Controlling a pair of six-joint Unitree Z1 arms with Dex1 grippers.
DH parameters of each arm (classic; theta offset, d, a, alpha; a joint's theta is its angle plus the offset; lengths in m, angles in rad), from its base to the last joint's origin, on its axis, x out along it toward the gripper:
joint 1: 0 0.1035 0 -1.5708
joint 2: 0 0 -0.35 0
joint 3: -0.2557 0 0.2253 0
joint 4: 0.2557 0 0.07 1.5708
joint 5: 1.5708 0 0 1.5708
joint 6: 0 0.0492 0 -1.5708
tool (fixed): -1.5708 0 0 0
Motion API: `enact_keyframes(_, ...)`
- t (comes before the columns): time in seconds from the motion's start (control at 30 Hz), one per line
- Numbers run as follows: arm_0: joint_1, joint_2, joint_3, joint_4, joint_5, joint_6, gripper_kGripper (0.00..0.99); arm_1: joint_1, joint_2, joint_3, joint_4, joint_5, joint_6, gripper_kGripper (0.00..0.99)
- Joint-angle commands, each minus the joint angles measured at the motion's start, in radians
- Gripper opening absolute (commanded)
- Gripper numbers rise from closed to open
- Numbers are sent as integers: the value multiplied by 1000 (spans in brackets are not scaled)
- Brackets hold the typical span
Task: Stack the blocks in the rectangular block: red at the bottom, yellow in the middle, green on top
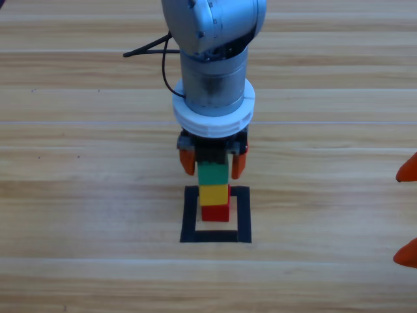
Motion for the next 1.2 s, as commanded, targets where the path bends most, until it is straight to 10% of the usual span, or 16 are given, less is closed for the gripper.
enact_keyframes(0.03, -23, 5, -2, 4, 17, -10, 990, -24, 51, 1, 24, 7, -11, 983)
enact_keyframes(0.37, -38, -84, 4, 17, 36, -20, 990, -24, 47, -11, 36, -11, -9, 983)
enact_keyframes(0.73, -95, -400, 123, 17, 258, -17, 990, -24, 12, -10, 47, -39, -16, 983)
enact_keyframes(1.2, -95, -749, 808, -525, 201, 211, 990, -24, 15, -8, 47, -34, -29, 983)
